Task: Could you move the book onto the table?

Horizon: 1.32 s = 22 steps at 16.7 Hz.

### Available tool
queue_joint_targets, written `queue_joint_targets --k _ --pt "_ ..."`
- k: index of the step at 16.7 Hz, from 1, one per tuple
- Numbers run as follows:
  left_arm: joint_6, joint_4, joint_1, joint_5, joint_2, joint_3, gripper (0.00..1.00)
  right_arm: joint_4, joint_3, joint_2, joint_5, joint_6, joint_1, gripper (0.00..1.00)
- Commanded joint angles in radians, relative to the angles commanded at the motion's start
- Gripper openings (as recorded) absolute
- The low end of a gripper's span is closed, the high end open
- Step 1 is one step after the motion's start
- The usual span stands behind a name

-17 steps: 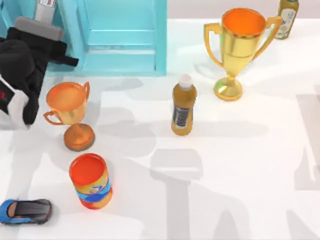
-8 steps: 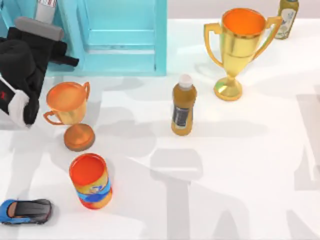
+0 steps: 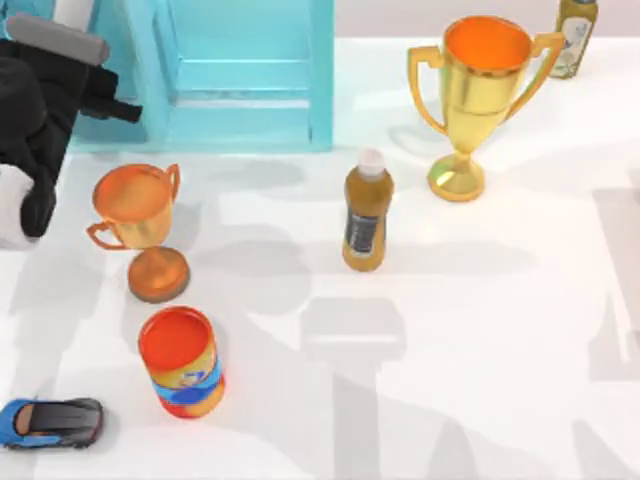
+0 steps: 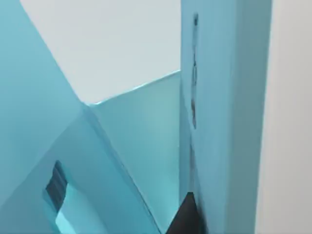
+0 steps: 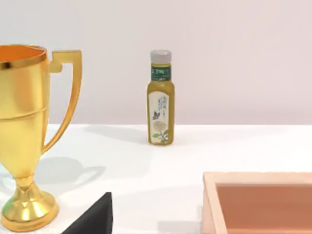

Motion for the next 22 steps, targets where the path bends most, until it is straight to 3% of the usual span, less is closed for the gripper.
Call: queue_joint_targets --k 12,16,22 --pt "0.0 -0.504 -0.049 -0.029 -0.967 -0.378 0.0 0.0 0.0 0.0 0.0 0.0 0.0 1.0" --pt "0.001 -0.599 -0.043 -0.044 -1.087 -0.453 0.0 0.0 0.0 0.0 0.0 0.0 0.0 1.0" --pt "-0.008 -0.592 -0.054 -0.053 -1.076 -0.448 0.0 0.0 0.0 0.0 0.0 0.0 0.0 1.0"
